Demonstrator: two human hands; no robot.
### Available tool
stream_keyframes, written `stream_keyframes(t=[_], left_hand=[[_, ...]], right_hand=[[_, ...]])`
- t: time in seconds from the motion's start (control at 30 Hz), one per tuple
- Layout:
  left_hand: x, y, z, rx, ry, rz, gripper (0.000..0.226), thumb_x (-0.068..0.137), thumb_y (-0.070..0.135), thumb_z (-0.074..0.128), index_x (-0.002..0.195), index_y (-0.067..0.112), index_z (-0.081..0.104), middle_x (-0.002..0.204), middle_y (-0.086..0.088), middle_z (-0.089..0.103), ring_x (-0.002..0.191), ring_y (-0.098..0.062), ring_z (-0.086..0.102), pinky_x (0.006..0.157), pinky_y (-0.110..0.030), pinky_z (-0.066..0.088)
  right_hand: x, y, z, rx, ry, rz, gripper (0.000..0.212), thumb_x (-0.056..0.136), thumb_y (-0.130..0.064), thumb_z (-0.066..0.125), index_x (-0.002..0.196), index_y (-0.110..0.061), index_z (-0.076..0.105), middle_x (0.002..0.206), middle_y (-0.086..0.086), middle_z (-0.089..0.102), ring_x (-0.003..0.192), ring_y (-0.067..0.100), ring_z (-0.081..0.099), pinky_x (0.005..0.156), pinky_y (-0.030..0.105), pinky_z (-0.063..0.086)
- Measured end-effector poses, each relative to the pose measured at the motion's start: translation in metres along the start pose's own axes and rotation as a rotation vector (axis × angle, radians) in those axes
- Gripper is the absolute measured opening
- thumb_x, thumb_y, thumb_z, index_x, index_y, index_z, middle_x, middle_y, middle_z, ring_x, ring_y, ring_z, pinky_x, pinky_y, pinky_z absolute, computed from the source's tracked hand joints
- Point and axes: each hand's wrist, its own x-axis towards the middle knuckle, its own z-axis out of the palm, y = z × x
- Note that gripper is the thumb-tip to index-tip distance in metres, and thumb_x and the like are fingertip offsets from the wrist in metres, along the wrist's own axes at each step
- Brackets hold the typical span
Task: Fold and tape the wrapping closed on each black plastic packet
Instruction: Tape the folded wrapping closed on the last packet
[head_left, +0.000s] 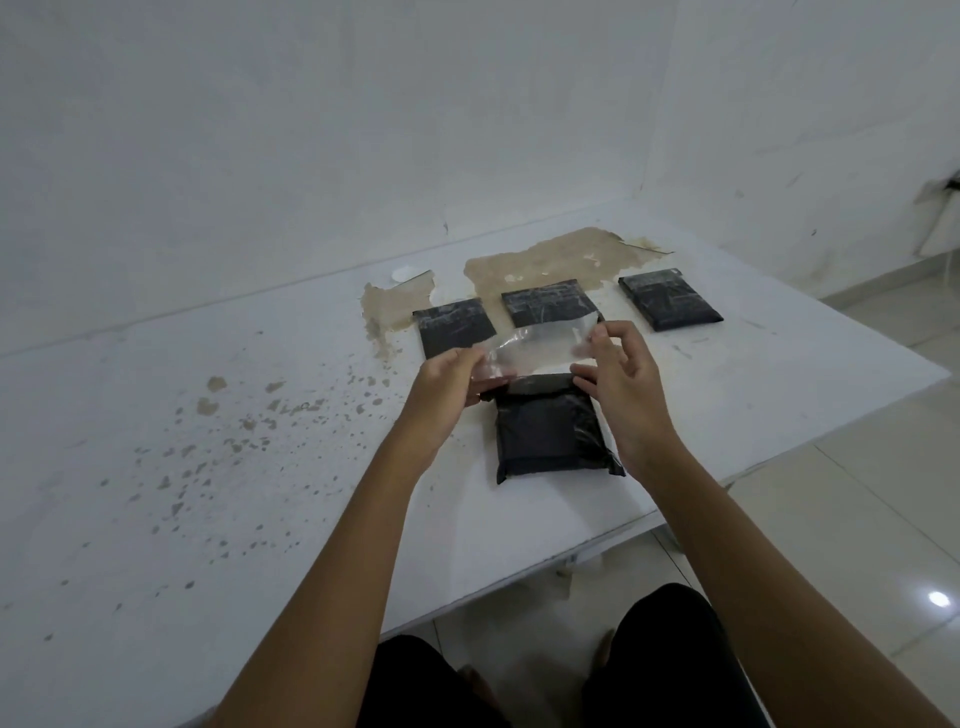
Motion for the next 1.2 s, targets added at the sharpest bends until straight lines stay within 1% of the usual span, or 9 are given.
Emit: stream_keyframes(t=[0.13,0.23,0.37,0.6,0.87,0.97,1.1,1.17,1.2], left_hand=[[-0.002,-0.01,0.002,0.078,0.01,0.024,0.024,0.108,0.034,0.041,0.095,0.023,0.058,0.11,0.001,0.078,0.111,-0.015,0.07,0.097,-0.038,0.051],[-0.004,-0.008,0.004,0.093,0.022,0.049,0.023,0.109,0.032,0.038,0.097,0.02,0.054,0.101,0.007,0.079,0.102,-0.009,0.072,0.082,-0.031,0.047],[-0.005,-0.008,0.004,0.111,0.023,0.067,0.022,0.109,0.03,0.041,0.097,0.02,0.056,0.094,0.01,0.08,0.093,0.0,0.073,0.076,-0.021,0.044],[-0.008,-0.006,0.006,0.258,0.067,0.098,0.024,0.103,0.035,0.053,0.093,0.019,0.068,0.087,0.015,0.073,0.083,0.009,0.066,0.07,-0.015,0.042],[-0.006,-0.002,0.008,0.177,0.095,0.008,0.026,0.098,0.03,0.056,0.078,0.016,0.062,0.087,0.0,0.068,0.089,-0.019,0.061,0.077,-0.034,0.047],[-0.007,-0.002,0.007,0.109,0.095,-0.038,0.024,0.096,0.026,0.057,0.073,0.018,0.061,0.088,-0.002,0.064,0.09,-0.019,0.059,0.081,-0.036,0.05],[-0.008,-0.008,0.006,-0.019,0.099,-0.065,0.018,0.096,0.023,0.061,0.081,0.016,0.07,0.087,0.003,0.07,0.097,-0.014,0.067,0.094,-0.041,0.056],[-0.009,-0.012,0.005,-0.096,0.106,-0.084,0.019,0.095,0.021,0.064,0.079,0.018,0.072,0.085,0.004,0.072,0.093,-0.013,0.068,0.096,-0.041,0.057],[-0.008,-0.014,0.006,-0.136,0.107,-0.093,0.019,0.095,0.02,0.065,0.078,0.018,0.073,0.084,0.004,0.073,0.092,-0.013,0.068,0.097,-0.041,0.057]], right_hand=[[-0.005,0.012,0.002,-0.217,0.051,-0.127,0.018,0.105,-0.04,0.045,0.102,-0.028,0.058,0.098,-0.003,0.066,0.092,0.009,0.068,0.087,0.035,0.059],[-0.008,0.019,0.006,-0.362,0.083,-0.276,0.014,0.107,-0.033,0.043,0.102,-0.027,0.054,0.09,-0.005,0.067,0.087,0.004,0.068,0.077,0.029,0.056],[-0.013,0.032,0.006,-0.393,0.159,-0.442,0.012,0.107,-0.026,0.043,0.098,-0.027,0.052,0.081,0.0,0.063,0.078,0.015,0.064,0.068,0.027,0.05],[-0.017,0.03,0.003,-0.159,0.26,-0.259,0.017,0.106,-0.024,0.046,0.096,-0.014,0.054,0.078,-0.011,0.057,0.066,0.001,0.049,0.063,0.015,0.041],[-0.014,0.026,-0.003,-0.232,0.186,-0.282,0.02,0.107,-0.018,0.044,0.089,-0.01,0.045,0.072,0.005,0.051,0.056,0.003,0.039,0.054,0.014,0.035],[-0.015,0.03,-0.002,-0.281,0.172,-0.305,0.02,0.108,-0.019,0.043,0.089,-0.014,0.045,0.062,-0.002,0.041,0.051,0.004,0.035,0.049,0.014,0.031],[-0.016,0.032,-0.001,-0.336,0.227,-0.345,0.018,0.106,-0.018,0.046,0.089,-0.015,0.049,0.065,-0.007,0.047,0.057,0.002,0.046,0.055,0.01,0.035],[-0.015,0.035,-0.002,-0.339,0.262,-0.308,0.016,0.104,-0.018,0.051,0.089,-0.013,0.056,0.071,-0.012,0.055,0.066,-0.002,0.055,0.07,0.011,0.043],[-0.014,0.036,-0.002,-0.336,0.277,-0.288,0.016,0.103,-0.018,0.053,0.089,-0.012,0.059,0.074,-0.013,0.059,0.07,-0.004,0.058,0.082,0.022,0.05]])
